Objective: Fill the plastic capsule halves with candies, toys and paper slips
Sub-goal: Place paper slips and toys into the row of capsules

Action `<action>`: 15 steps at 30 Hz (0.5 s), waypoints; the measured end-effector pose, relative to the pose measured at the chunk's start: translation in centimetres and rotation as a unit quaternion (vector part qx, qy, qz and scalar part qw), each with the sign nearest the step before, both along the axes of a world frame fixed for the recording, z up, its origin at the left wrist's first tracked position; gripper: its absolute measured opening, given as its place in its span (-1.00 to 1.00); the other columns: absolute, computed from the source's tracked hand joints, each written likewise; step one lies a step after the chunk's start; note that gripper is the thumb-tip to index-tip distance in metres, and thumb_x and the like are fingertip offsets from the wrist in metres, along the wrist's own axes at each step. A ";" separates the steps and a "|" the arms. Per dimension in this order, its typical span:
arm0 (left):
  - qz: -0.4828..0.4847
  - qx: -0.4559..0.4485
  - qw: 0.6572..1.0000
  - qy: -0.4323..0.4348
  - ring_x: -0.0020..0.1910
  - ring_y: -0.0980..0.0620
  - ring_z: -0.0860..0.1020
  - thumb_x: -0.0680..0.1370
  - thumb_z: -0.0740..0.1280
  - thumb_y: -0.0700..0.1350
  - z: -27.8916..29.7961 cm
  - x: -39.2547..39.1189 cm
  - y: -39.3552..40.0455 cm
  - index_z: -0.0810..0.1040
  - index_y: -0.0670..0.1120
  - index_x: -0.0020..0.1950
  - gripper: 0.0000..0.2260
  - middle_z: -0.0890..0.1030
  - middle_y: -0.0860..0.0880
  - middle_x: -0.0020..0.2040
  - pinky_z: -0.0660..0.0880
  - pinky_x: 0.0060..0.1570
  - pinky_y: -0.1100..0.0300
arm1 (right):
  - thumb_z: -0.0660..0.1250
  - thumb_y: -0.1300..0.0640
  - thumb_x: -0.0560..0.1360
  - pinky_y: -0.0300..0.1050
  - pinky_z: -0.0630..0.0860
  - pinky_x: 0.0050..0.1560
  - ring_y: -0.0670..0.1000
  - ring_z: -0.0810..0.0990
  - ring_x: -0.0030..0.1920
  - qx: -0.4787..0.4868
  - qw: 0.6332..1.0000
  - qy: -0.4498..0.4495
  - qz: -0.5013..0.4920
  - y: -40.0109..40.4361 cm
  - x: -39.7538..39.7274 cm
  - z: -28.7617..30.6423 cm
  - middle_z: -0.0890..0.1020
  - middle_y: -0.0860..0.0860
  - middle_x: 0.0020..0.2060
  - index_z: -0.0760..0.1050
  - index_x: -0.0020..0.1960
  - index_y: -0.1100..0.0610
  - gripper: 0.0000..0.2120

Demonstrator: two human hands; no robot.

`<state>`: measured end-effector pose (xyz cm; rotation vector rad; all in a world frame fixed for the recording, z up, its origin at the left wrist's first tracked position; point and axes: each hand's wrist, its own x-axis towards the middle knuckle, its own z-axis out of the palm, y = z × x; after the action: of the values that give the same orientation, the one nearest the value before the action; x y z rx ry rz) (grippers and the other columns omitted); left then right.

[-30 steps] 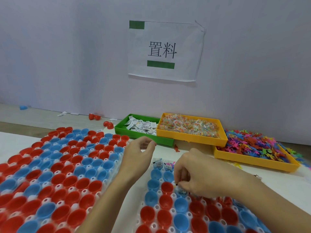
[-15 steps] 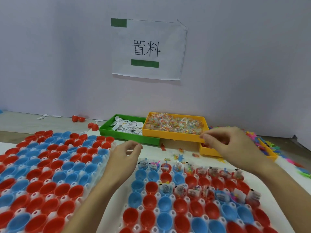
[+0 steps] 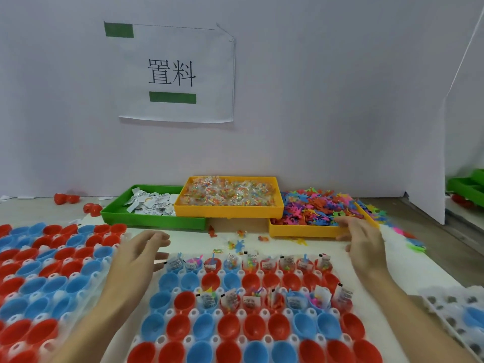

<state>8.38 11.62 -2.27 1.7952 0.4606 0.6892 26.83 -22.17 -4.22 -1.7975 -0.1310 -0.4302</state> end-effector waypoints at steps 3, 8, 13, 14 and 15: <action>-0.012 -0.044 0.999 0.002 0.09 0.00 0.60 0.68 0.16 -0.09 -0.7 0.2 -0.4 0.62 -0.06 0.06 -0.76 0.66 -0.03 0.07 0.49 0.01 0.15 | 0.14 0.23 0.67 -0.18 0.40 -0.24 0.06 0.56 -0.18 -0.020 0.999 -0.044 0.004 -0.1 -0.3 -0.3 0.62 0.07 -0.08 0.64 -0.03 0.16 -0.70; -0.037 -0.097 0.995 0.000 0.08 0.07 0.62 0.66 0.16 -0.11 -0.7 0.2 -0.8 0.64 -0.09 0.06 -0.74 0.72 -0.03 -0.02 0.44 -0.04 0.23 | 0.17 0.25 0.66 -0.24 0.46 -0.34 0.02 0.57 -0.30 -0.039 0.995 -0.025 0.083 0.3 -0.8 -0.5 0.65 0.06 -0.31 0.65 -0.16 0.17 -0.66; -0.023 -0.053 0.998 -0.010 0.03 0.01 0.62 0.67 0.16 -0.12 -0.9 0.2 -1.0 0.64 -0.12 -0.01 -0.74 0.71 -0.03 -0.09 0.44 -0.08 0.17 | 0.14 0.17 0.69 -0.26 0.40 -0.47 0.08 0.55 -0.49 -0.030 0.986 -0.030 0.161 0.4 -1.1 -0.8 0.60 0.17 -0.50 0.65 -0.31 0.25 -0.51; -0.020 -0.047 0.999 -0.010 0.02 -0.01 0.61 0.67 0.16 -0.13 -0.9 0.2 -1.0 0.64 -0.12 -0.02 -0.73 0.70 -0.04 -0.09 0.44 -0.09 0.16 | 0.14 0.18 0.69 -0.29 0.37 -0.49 0.06 0.54 -0.52 -0.025 0.985 -0.031 0.168 0.4 -1.1 -0.8 0.60 0.17 -0.51 0.65 -0.32 0.26 -0.50; -0.016 -0.042 0.999 -0.011 0.01 -0.02 0.61 0.67 0.15 -0.14 -0.9 0.2 -0.9 0.64 -0.14 -0.03 -0.73 0.70 -0.06 -0.10 0.44 -0.11 0.16 | 0.14 0.19 0.69 -0.33 0.34 -0.51 0.02 0.53 -0.54 -0.022 0.984 -0.032 0.175 0.3 -1.1 -0.8 0.60 0.17 -0.51 0.65 -0.32 0.27 -0.50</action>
<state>8.58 10.69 -3.22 1.7113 0.4386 0.6562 25.76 -21.82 -5.02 -1.7592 -0.4965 -0.2349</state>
